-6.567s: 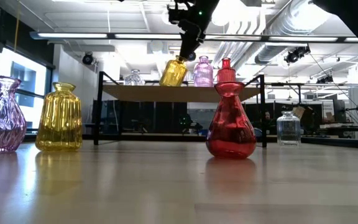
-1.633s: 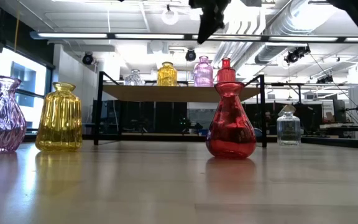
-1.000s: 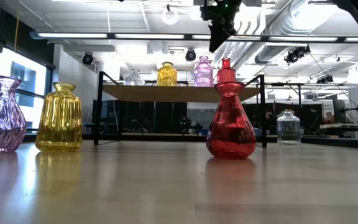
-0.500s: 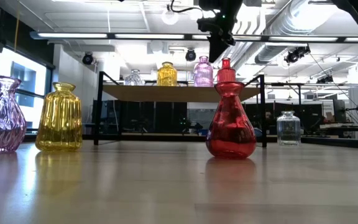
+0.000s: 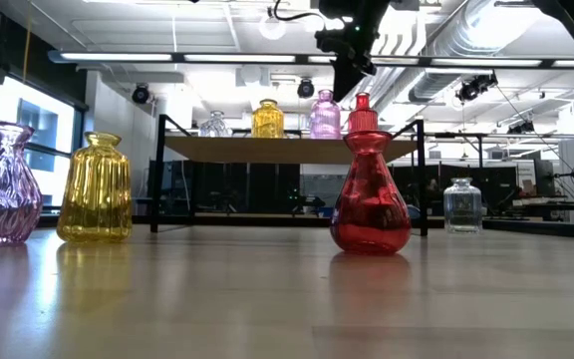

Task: Sort vases onto shelf
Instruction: Adjust the violet vase on the shelf, then put the top yellow vase aligned with the other yellow vase on the shelf

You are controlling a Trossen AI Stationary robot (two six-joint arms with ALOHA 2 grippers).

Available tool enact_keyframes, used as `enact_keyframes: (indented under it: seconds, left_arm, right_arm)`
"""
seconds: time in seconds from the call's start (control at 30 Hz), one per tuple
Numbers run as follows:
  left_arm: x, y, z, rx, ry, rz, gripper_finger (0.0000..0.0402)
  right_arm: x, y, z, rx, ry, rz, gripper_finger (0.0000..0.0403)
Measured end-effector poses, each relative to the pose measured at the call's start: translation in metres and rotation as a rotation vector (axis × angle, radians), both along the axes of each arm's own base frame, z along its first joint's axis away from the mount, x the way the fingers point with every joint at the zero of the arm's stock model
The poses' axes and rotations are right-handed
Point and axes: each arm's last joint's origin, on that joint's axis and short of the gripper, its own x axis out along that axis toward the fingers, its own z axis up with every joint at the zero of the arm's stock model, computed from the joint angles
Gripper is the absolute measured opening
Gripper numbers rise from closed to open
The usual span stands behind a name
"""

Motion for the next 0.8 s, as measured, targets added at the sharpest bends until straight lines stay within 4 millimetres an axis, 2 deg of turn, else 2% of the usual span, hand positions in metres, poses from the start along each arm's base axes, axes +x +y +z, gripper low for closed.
enact_keyframes:
  seconds: [0.37, 0.8]
  left_arm:
    - [0.0000, 0.0000, 0.0000, 0.000, 0.000, 0.000, 0.0197]
    - [0.0001, 0.0000, 0.0000, 0.000, 0.000, 0.000, 0.0197]
  right_arm:
    - [0.0073, -0.0027, -0.0048, 0.027, -0.037, 0.026, 0.0028]
    - [0.0040, -0.0007, -0.0030, 0.039, -0.014, 0.022, 0.0028]
